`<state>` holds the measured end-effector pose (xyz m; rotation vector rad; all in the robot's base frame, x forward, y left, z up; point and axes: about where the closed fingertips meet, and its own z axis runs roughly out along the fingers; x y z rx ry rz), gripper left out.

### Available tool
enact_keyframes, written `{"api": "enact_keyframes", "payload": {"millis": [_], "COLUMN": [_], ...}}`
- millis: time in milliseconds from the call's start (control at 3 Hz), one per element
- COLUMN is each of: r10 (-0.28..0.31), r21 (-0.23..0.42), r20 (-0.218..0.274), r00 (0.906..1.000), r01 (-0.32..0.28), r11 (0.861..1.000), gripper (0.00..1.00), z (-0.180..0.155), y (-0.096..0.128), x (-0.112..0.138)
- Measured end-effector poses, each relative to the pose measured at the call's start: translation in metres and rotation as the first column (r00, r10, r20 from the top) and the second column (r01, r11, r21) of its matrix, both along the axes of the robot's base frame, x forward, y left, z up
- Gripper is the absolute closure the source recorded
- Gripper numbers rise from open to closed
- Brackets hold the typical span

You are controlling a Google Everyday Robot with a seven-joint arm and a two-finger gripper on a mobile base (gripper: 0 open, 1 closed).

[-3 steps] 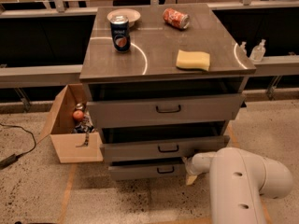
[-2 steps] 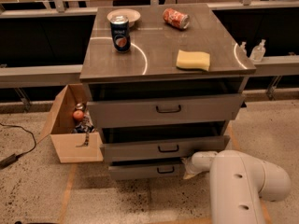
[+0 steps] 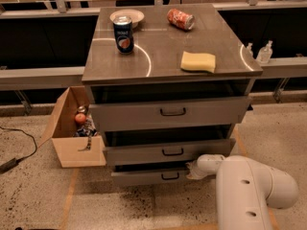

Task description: Open bottom drawer

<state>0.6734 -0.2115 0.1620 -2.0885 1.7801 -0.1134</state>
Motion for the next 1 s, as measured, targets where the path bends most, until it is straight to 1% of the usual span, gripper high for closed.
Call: {"api": "enact_keyframes", "payload": {"millis": [333,667,1000], "r10": [0.0,0.006,0.006], "r21": [0.0,0.039,0.039], "r20": [0.0,-0.081,-0.081], "r00": [1.0,0.9967,0.9967], "r01": [0.0,-0.003,-0.003], "r11": [1.0,0.999,0.999], "gripper": [1.0,0.82,0.59], "z": [0.001,0.007,0.007], "y": [0.0,0.016,0.016], "x": [0.0,-0.029,-0.029]}}
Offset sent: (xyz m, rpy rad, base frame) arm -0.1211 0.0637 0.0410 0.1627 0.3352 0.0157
